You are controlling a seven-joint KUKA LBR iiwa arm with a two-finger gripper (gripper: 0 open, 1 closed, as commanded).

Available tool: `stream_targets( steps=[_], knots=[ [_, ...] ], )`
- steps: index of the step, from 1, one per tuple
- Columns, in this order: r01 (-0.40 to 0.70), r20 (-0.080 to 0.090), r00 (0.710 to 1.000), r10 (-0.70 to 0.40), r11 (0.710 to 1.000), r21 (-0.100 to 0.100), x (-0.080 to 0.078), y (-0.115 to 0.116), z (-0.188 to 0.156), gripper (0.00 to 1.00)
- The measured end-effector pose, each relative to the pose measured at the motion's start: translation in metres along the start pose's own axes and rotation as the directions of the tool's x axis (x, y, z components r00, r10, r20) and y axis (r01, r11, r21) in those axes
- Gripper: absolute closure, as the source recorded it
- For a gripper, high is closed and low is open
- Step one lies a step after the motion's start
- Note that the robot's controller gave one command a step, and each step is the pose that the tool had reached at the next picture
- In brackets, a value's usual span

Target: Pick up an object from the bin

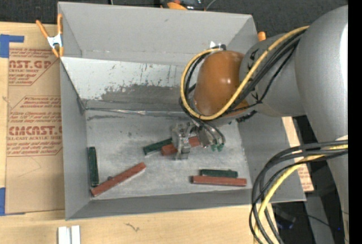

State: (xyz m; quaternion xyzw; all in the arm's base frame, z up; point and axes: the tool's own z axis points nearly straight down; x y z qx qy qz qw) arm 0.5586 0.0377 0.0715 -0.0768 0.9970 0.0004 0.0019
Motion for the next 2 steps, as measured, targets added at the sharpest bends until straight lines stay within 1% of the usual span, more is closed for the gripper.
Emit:
stream_targets(
  steps=[1,2],
  knots=[
    [-0.045,-0.004,0.999,0.045,0.999,-0.001,0.016,-0.001,-0.013,1.0],
    [-0.03,0.008,1.0,0.03,1.0,0.002,-0.005,-0.027,-0.16,1.0]
  ],
)
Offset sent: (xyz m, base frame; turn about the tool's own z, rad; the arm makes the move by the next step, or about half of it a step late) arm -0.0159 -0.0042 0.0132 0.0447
